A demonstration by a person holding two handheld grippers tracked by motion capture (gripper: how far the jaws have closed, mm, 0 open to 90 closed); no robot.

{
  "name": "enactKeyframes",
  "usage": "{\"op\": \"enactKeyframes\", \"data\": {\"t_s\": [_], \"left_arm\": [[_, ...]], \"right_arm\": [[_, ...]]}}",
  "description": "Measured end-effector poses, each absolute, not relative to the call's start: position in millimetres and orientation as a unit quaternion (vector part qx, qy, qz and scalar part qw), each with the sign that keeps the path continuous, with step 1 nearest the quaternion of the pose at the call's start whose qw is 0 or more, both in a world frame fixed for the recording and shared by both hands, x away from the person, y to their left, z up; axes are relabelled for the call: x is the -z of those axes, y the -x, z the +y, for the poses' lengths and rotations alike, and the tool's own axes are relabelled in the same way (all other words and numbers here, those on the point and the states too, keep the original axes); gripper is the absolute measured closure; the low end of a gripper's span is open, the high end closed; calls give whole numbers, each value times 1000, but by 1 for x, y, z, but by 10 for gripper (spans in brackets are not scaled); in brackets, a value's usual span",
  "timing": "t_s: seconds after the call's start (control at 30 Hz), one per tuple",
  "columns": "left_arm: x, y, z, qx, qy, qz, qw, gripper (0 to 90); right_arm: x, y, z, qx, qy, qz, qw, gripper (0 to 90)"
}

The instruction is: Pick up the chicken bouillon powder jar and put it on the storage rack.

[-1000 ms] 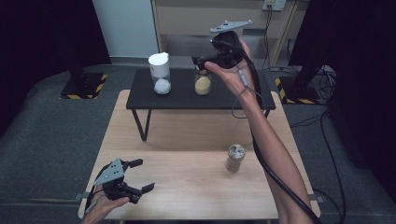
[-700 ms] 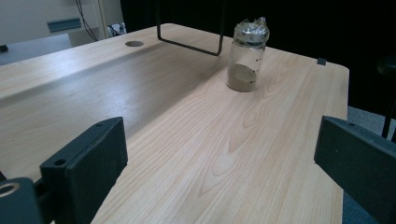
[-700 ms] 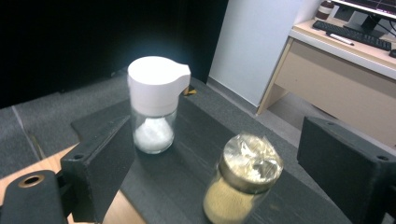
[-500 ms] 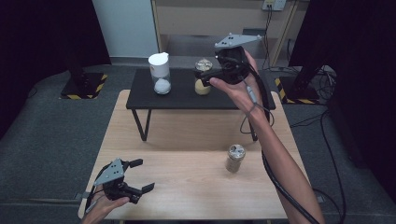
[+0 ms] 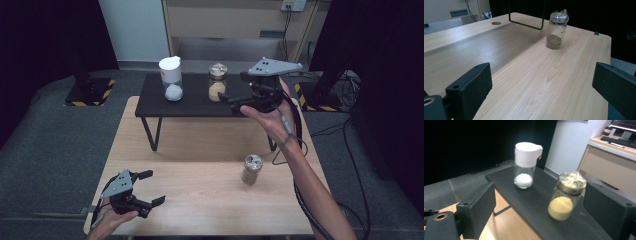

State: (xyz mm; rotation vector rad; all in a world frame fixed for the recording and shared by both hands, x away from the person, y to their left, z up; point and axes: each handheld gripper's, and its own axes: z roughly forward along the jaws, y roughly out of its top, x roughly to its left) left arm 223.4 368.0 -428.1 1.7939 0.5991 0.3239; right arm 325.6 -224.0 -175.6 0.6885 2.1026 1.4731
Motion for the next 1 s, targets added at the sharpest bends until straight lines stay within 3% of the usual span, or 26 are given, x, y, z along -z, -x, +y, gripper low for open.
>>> {"op": "enactKeyframes", "data": {"t_s": [1.0], "left_arm": [[428,-224,368,-136,-766,259,573,18]], "right_arm": [[235,-272,-254,-543,-219,787,192,109]]}}
